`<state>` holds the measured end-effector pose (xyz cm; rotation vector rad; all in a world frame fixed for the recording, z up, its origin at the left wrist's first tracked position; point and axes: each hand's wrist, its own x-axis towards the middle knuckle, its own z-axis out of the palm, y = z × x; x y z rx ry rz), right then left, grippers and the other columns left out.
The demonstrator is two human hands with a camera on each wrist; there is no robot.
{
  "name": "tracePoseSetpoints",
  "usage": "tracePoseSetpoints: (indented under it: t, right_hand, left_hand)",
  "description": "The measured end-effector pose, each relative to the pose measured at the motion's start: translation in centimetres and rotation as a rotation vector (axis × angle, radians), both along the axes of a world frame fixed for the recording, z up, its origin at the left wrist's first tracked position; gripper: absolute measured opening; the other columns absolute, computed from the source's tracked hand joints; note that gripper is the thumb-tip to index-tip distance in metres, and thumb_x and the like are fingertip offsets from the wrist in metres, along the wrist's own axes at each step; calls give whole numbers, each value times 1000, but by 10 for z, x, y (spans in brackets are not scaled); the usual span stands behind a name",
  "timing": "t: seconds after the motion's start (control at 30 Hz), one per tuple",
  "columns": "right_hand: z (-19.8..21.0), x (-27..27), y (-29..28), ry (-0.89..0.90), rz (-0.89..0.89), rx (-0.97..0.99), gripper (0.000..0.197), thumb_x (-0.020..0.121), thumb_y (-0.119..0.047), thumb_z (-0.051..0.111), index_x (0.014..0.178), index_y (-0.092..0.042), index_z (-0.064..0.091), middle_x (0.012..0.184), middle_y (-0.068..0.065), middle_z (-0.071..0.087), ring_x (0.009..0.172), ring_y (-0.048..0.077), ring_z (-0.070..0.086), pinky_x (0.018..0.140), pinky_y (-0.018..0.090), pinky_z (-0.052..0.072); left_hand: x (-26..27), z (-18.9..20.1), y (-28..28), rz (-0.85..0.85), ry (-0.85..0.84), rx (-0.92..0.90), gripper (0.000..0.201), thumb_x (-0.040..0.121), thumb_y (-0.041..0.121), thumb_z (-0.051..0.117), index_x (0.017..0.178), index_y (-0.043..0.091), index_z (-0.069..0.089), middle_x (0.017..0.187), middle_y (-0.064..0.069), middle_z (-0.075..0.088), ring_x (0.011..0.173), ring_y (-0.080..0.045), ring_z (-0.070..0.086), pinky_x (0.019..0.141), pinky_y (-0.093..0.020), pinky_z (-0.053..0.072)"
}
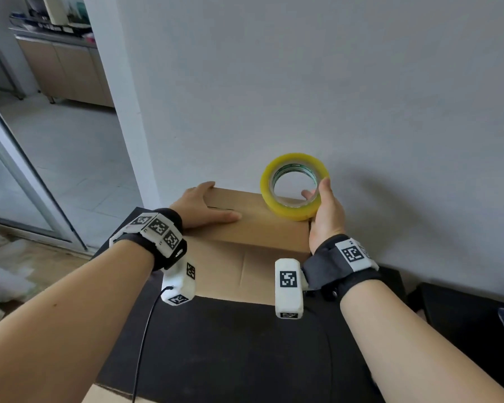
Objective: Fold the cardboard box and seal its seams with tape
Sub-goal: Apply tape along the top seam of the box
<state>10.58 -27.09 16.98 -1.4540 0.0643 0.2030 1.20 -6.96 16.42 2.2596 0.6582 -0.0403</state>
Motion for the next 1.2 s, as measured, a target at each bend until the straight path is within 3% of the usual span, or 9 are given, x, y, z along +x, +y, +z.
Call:
tracePoseSetpoints:
  t: [0.13, 0.37, 0.6, 0.73, 0.87, 0.97, 1.07, 1.13, 1.2]
  right_hand:
    - [0, 3, 4, -33, -38, -104, 32, 96, -51, 38, 77, -31, 53, 101, 5, 68, 107, 26, 62, 100, 48, 45]
    - [-3, 1, 10, -63, -27, -209, 42, 87, -56, 47, 88, -16, 59, 102, 10, 69, 96, 30, 65, 91, 50, 50]
    - [40, -16, 31, -315, 175, -307, 18, 76, -27, 73, 79, -12, 64, 72, 0, 67, 65, 7, 62, 63, 19, 46]
    - [57, -25, 46, -397, 326, -471, 16, 58, -27, 71, 62, -15, 61, 59, -2, 56, 63, 16, 51, 64, 32, 44]
    - [61, -29, 51, -433, 392, -591, 11, 61, -23, 68, 67, -16, 62, 62, -2, 56, 66, 17, 51, 68, 34, 47]
    - [64, -31, 56, -473, 444, -670, 12, 63, -23, 68, 69, -14, 61, 66, 1, 57, 70, 18, 53, 70, 34, 48]
    - [67, -30, 61, -500, 464, -712, 10, 64, -23, 67, 65, -18, 59, 67, 0, 57, 70, 18, 52, 68, 32, 46]
    - [67, -30, 64, -512, 466, -733, 15, 64, -24, 66, 70, -13, 60, 68, 2, 56, 69, 19, 51, 67, 33, 45]
    - [65, -31, 67, -526, 470, -758, 25, 62, -29, 65, 76, -8, 60, 68, 4, 55, 67, 19, 50, 64, 32, 43]
  left_hand:
    - [6, -4, 1, -21, -24, -82, 101, 67, 47, 79, 149, 31, 21, 157, 0, 11, 143, -20, 20, 115, -36, 21]
    - [10, -8, -3, -17, -52, -24, 73, 82, 45, 65, 144, 30, 30, 151, -6, 18, 134, -26, 36, 107, -33, 32]
    - [8, -7, -1, -11, -57, -27, 72, 79, 43, 70, 141, 30, 33, 145, -9, 26, 127, -26, 42, 106, -31, 33]
    - [7, -9, 2, -30, -68, -55, 74, 80, 41, 69, 142, 29, 31, 148, -10, 23, 134, -26, 34, 109, -31, 28]
    - [12, -13, 8, -73, -57, -61, 70, 85, 38, 65, 144, 29, 29, 151, -10, 22, 139, -25, 26, 110, -34, 26]
    - [13, -16, 16, -93, -33, -82, 68, 83, 40, 64, 142, 25, 34, 147, -8, 33, 136, -28, 34, 110, -38, 30]
    - [11, -10, 25, 170, -299, -141, 33, 96, 34, 45, 115, 11, 59, 118, -8, 57, 115, -28, 52, 97, -35, 42]
    - [4, 4, 31, 268, -431, -272, 51, 100, 42, 31, 79, 8, 62, 85, -7, 62, 86, -27, 59, 76, -32, 45]
    - [-2, 17, 35, 185, -389, -490, 68, 96, 57, 24, 68, 7, 61, 70, -7, 61, 65, -21, 56, 61, -28, 45]
